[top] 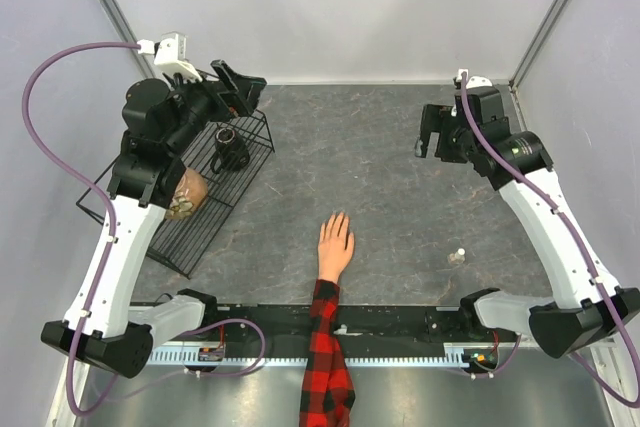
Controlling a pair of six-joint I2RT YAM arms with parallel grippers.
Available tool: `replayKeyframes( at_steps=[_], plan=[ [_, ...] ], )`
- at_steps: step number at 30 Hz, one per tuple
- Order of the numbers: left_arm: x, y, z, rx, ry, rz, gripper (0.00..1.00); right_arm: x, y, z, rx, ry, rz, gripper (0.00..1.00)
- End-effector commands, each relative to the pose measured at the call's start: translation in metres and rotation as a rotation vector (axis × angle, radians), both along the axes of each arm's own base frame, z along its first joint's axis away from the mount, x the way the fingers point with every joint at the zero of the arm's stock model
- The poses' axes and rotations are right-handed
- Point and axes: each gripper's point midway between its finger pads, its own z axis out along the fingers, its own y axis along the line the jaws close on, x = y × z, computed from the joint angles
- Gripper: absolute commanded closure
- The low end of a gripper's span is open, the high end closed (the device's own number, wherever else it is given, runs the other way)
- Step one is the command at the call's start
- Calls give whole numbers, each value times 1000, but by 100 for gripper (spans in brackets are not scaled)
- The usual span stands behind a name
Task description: Paint the nails
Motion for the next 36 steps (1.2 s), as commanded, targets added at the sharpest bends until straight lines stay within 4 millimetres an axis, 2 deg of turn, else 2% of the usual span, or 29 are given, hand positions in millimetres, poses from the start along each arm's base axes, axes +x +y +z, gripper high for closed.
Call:
replayKeyframes(
  at_steps=[1, 5, 6, 9, 11, 12, 13, 16, 18, 19, 21, 24, 25, 30, 33, 36],
  plan=[
    [-12, -3, 16, -33, -15, -31, 1, -3, -8, -5, -7, 36, -54, 2],
    [-18, -7, 7, -18, 19, -66, 2, -2, -8, -23, -33, 113, -65, 2],
    [-19, -7, 6, -17, 26, -66, 2, -3, -14, -30, -46, 135, -104, 2],
    [-21, -9, -1, 2, 54, -86, 3, -7, -37, -64, -22, 255, -251, 2],
    [-17, -12, -8, 26, 65, -104, 4, -13, -59, -95, -13, 350, -348, 2],
    [-17, -13, -7, 31, 68, -107, 4, -19, -66, -106, -1, 391, -406, 2],
    [-17, -14, -7, 38, 71, -118, 4, -28, -82, -123, -1, 446, -478, 2],
    [-18, -21, -12, 72, 75, -167, 5, -55, -110, -148, -20, 556, -630, 6],
    [-20, -22, -18, 72, 91, -164, 5, -69, -116, -155, 31, 575, -682, 9],
    [-22, -25, -20, 70, 96, -177, 5, -84, -121, -169, 63, 622, -731, 10],
    [-28, -31, -27, 65, 112, -203, 5, -91, -115, -175, 144, 636, -744, 17],
    [-33, -38, -38, 77, 130, -228, 5, -106, -108, -187, 171, 682, -767, 31],
    [-35, -41, -39, 83, 131, -237, 5, -109, -107, -188, 183, 691, -794, 32],
    [-43, -51, -47, 101, 144, -270, 5, -139, -98, -208, 212, 794, -885, 32],
    [-47, -51, -49, 90, 151, -277, 5, -152, -99, -209, 204, 804, -936, 32],
    [-48, -51, -50, 85, 157, -275, 5, -153, -96, -206, 241, 768, -941, 32]
  ],
)
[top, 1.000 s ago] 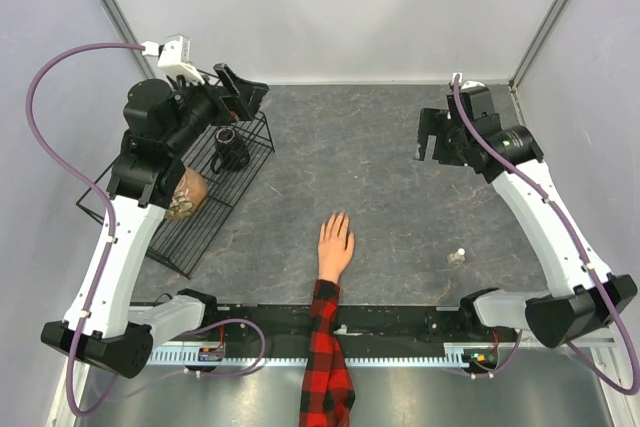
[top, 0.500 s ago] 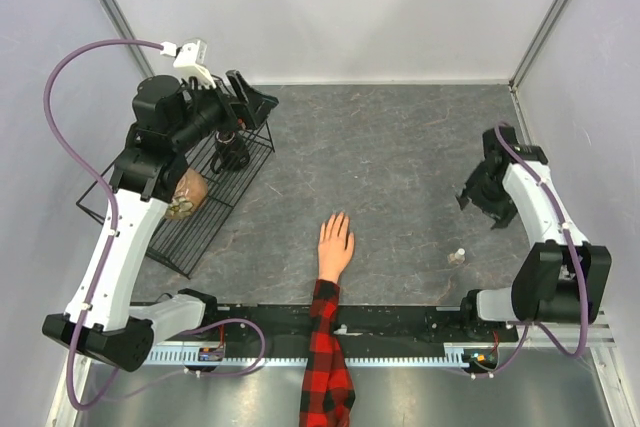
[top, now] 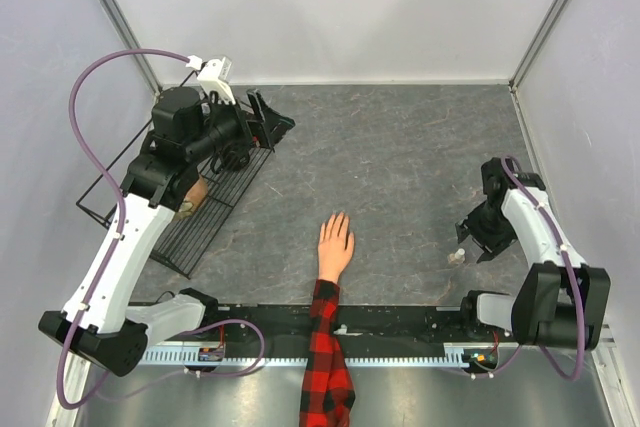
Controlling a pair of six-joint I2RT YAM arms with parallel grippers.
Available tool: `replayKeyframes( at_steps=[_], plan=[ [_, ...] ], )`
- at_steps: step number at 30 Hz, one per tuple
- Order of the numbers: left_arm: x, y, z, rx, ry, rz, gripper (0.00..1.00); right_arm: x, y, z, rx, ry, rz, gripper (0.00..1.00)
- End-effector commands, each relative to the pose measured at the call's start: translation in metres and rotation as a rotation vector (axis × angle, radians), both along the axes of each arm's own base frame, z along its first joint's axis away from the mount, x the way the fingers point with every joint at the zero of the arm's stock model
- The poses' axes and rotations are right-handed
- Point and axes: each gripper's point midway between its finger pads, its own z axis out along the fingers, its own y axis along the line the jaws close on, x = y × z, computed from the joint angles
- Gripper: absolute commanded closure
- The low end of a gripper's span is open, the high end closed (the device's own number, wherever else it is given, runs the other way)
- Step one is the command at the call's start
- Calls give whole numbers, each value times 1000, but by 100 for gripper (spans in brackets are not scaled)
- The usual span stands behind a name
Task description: Paint the nails
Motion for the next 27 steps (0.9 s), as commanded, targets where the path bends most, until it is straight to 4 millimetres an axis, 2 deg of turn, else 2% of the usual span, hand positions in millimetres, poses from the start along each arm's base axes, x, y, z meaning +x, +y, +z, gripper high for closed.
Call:
replayKeyframes(
  at_steps=[1, 6, 15, 27],
  plan=[
    [-9, 0, 7, -1, -32, -24, 5, -7, 7, 7, 20, -42, -75, 33],
    [-9, -1, 6, -4, -26, -25, 6, -13, 17, -4, 69, -27, -79, 34],
    [-11, -7, 2, 9, -15, -34, 6, -5, 30, -8, 106, -72, -72, 41],
    [-17, -1, 4, 33, -35, -20, 6, 1, 17, -13, 26, -58, -48, 49]
  ],
)
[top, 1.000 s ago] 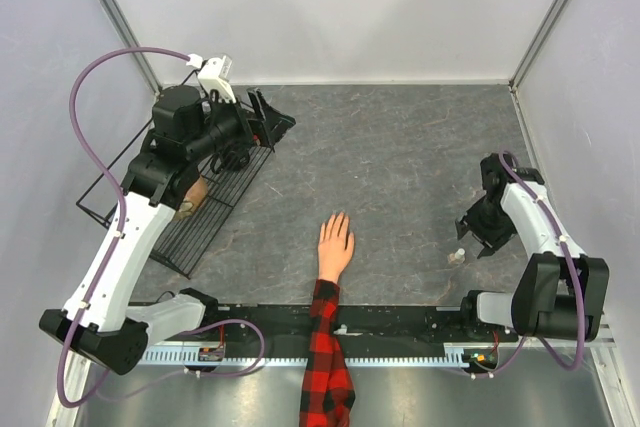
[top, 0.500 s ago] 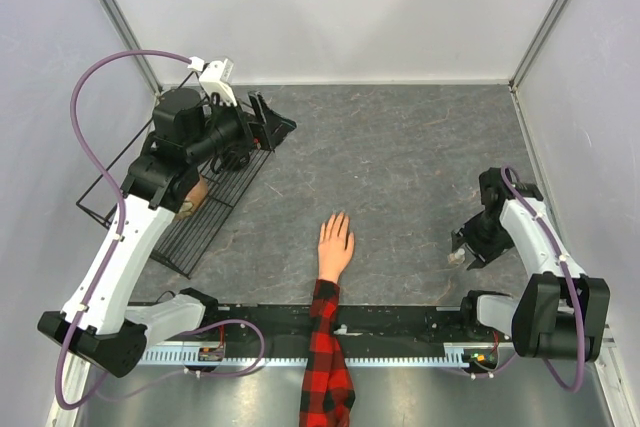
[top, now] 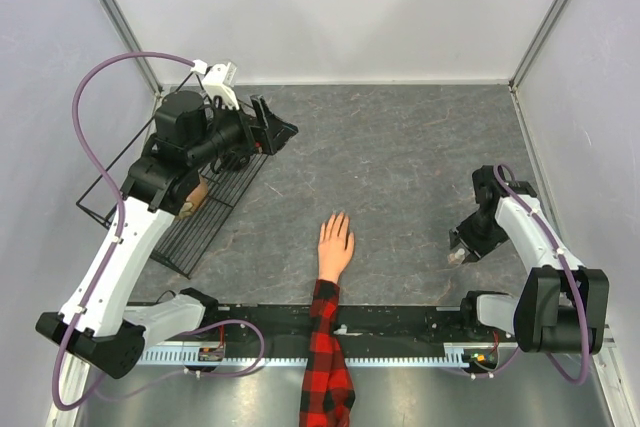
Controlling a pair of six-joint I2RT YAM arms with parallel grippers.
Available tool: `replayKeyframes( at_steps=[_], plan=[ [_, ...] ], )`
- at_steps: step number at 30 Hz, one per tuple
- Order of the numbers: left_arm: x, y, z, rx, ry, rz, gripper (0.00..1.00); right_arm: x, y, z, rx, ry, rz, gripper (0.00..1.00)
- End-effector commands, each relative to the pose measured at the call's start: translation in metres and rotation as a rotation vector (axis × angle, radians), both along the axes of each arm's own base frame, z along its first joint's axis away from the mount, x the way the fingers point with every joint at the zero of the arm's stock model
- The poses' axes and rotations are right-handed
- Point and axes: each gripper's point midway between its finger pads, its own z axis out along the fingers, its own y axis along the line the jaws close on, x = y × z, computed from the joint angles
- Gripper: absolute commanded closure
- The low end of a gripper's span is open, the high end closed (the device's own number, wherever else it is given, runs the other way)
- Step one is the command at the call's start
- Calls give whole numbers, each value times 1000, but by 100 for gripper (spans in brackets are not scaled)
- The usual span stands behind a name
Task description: Paint the nails
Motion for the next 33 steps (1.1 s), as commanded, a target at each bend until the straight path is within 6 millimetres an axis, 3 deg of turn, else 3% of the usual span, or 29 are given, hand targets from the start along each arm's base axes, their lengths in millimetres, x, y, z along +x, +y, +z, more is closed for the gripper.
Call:
replayKeyframes(
  at_steps=[1, 8, 15, 17, 18, 19, 22, 24, 25, 26, 28, 30, 31, 32, 33],
  plan=[
    [-5, 6, 8, 23, -52, 5, 6, 5, -6, 1, -40, -17, -6, 51],
    [-6, 7, 7, 27, -52, 6, 7, 2, -8, -2, -49, -10, -3, 52],
    [-6, 6, 3, 28, -41, 4, 6, 4, -7, -5, -44, -12, 1, 67],
    [-6, 6, 0, 31, -37, 3, 6, 4, -6, -8, -40, -13, 8, 76],
    [-5, 6, -1, 35, -33, 4, 6, 5, -6, -9, -37, -12, 16, 92],
    [-6, 6, -2, 36, -33, 2, 7, 7, -5, -9, -33, -21, 24, 100],
    [-6, 5, -4, 38, -28, -3, 6, 24, -3, 2, -52, -65, 160, 100],
    [-8, 0, -6, 33, -20, -34, 8, 54, 8, 28, -101, -140, 380, 100],
    [-8, -3, -7, 30, -15, -52, 9, 71, 19, 40, -101, -202, 476, 100],
    [-9, -7, -6, 22, -19, -77, 10, 91, 43, 60, -98, -277, 690, 100],
    [-16, -21, -12, 0, -6, -173, 16, 108, 94, 94, -16, -405, 926, 100],
    [-26, -38, -17, -26, -2, -304, 20, 108, 123, 111, 19, -454, 1132, 100],
    [-31, -44, -18, -38, 0, -358, 23, 101, 156, 129, 88, -522, 1268, 100],
    [-34, -52, -15, -54, -34, -417, 23, 97, 169, 139, 103, -555, 1334, 100],
    [-49, -60, -20, -73, -27, -522, 23, 90, 181, 146, 122, -581, 1437, 100]
  ],
)
